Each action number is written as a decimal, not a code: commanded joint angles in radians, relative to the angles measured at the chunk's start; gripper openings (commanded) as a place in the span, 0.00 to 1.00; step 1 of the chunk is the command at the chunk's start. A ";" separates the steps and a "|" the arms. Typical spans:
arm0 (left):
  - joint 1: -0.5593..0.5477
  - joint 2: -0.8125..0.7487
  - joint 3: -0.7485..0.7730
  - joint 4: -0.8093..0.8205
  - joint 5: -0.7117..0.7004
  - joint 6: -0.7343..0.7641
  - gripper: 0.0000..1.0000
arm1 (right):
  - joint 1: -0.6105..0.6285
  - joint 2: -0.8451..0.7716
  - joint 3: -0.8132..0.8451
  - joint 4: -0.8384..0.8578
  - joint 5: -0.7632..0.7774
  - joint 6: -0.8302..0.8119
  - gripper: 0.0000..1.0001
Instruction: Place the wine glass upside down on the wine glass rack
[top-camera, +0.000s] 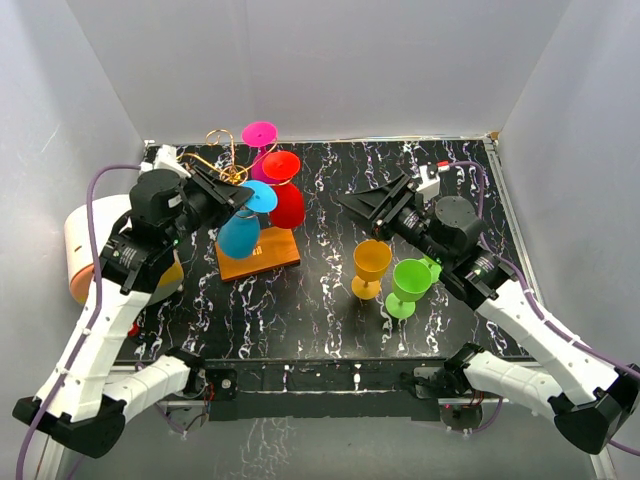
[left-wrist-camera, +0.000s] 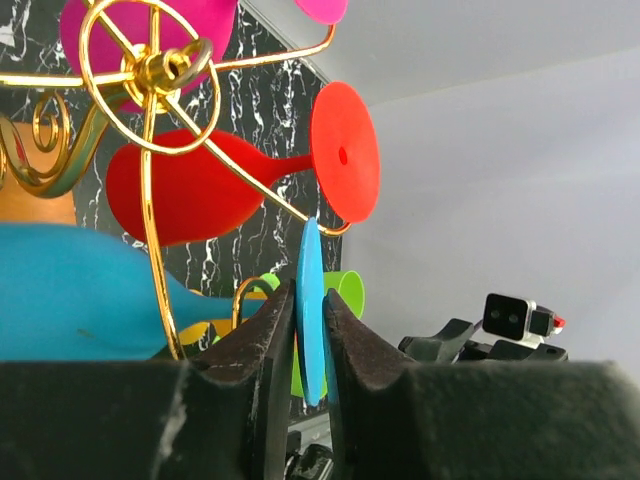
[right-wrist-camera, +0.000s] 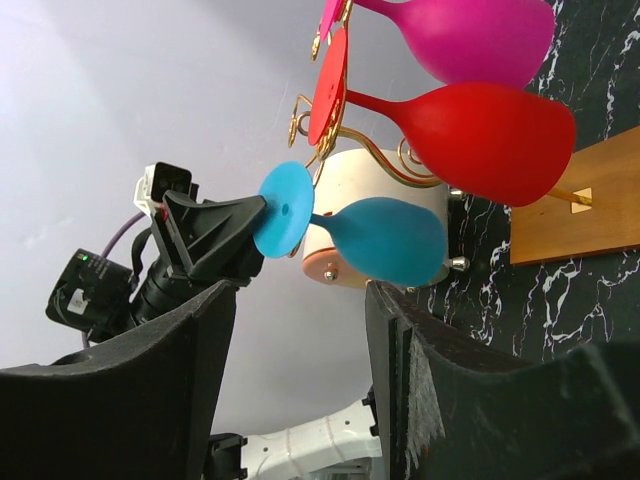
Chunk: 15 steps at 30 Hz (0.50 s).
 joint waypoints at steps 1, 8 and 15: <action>0.003 0.017 0.091 -0.029 -0.033 0.087 0.17 | -0.006 -0.023 -0.007 0.030 0.010 -0.009 0.53; 0.003 0.062 0.196 -0.159 -0.069 0.201 0.34 | -0.005 -0.019 -0.011 0.032 0.010 -0.009 0.53; 0.003 0.116 0.271 -0.259 -0.046 0.315 0.44 | -0.005 -0.016 -0.017 0.035 0.009 -0.005 0.53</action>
